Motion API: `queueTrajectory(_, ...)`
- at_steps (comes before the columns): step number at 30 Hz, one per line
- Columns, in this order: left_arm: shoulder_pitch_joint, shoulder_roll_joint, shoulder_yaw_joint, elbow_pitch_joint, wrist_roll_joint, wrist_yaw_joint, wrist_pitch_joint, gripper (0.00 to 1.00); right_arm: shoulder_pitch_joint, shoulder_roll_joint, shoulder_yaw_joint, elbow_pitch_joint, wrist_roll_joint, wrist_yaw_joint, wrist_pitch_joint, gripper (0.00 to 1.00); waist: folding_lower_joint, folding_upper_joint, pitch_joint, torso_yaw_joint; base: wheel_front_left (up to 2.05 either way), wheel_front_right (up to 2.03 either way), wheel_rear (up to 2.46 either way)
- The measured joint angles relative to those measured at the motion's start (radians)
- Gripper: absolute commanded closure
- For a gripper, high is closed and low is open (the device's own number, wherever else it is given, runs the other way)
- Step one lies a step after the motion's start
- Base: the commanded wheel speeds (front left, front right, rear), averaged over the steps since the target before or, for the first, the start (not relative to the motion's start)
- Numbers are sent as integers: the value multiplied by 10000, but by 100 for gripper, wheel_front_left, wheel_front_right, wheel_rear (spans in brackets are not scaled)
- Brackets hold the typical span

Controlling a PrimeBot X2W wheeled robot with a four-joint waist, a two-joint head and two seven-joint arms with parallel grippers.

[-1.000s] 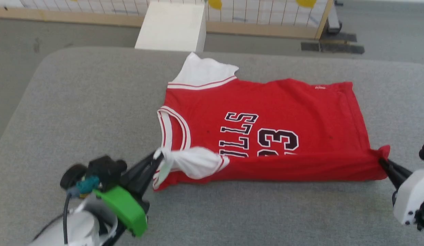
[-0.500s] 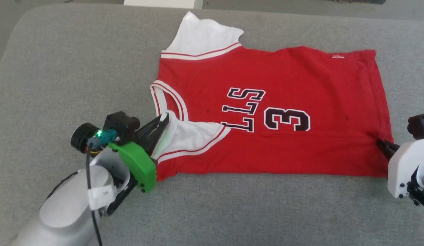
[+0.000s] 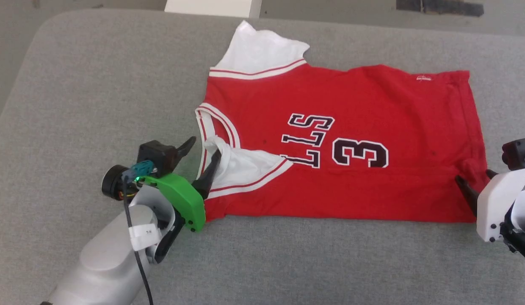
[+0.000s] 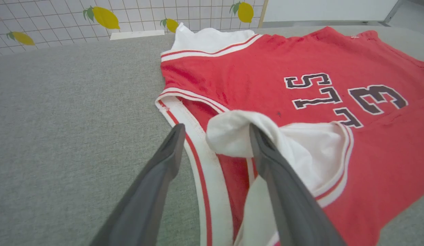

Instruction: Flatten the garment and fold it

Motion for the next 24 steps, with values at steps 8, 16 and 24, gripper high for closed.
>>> queueTrajectory(8,1496,-150,1139,-823,-1099,997,-313,0,1088,1256,-1336,-1174,-1108,0,290,0,0,0,-937,8,0,0,0)
queueTrajectory(16,3251,-245,1521,-2138,-2086,1992,270,0,2405,2849,-2339,-2899,-2161,0,769,0,0,0,-1406,-162,0,0,0)
queueTrajectory(24,3586,157,1298,-2554,-2213,3196,1622,0,2908,3461,-2562,-4169,-2424,0,1074,0,0,0,-1034,-461,0,0,0)
